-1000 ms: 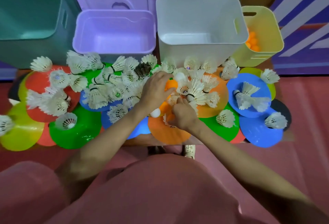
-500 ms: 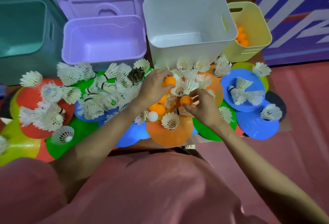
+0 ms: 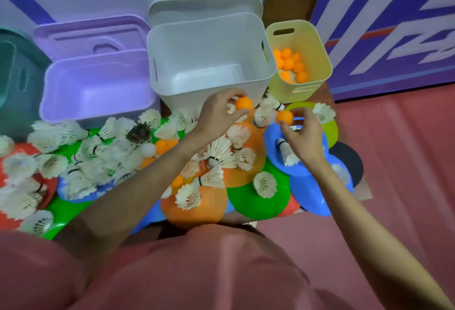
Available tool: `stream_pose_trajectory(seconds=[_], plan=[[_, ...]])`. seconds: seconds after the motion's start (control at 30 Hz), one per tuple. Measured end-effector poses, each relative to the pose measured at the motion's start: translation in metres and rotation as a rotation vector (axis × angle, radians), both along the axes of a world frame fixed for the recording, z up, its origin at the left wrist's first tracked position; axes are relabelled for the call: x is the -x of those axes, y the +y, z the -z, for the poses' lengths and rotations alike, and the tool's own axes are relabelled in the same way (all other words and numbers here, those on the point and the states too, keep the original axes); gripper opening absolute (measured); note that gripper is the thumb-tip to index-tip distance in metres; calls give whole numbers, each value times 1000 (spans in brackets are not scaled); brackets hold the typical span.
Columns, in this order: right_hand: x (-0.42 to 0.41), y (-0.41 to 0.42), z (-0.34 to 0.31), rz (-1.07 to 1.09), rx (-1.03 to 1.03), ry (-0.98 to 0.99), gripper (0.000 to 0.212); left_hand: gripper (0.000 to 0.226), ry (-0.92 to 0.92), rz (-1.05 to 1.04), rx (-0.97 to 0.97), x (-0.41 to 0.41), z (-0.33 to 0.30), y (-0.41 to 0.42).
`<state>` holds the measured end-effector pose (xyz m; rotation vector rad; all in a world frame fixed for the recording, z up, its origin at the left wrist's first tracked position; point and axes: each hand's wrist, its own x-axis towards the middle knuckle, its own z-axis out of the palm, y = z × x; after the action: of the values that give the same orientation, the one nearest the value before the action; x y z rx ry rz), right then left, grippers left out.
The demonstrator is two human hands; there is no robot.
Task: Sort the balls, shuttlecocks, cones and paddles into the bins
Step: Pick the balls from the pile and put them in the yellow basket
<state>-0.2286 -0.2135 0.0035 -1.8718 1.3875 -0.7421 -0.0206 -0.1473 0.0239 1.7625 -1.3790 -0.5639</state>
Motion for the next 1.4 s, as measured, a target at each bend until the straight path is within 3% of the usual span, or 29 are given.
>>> stream_pose_trajectory(seconds=[0.27, 0.53, 0.77, 1.17, 1.4], plan=[[15, -139, -7, 27, 119, 74, 37, 39, -126, 24, 44, 50, -7, -154], [12, -168, 0, -34, 129, 175, 38, 47, -209, 45, -22, 53, 7, -186], [3, -96, 13, -238, 164, 132, 32, 35, -227, 38, 49, 44, 1, -95], [-61, 30, 18, -710, 147, 194, 34, 31, -197, -260, -169, -21, 22, 111], [-117, 83, 11, -860, 171, 256, 38, 27, -266, -435, -238, -68, 27, 193]])
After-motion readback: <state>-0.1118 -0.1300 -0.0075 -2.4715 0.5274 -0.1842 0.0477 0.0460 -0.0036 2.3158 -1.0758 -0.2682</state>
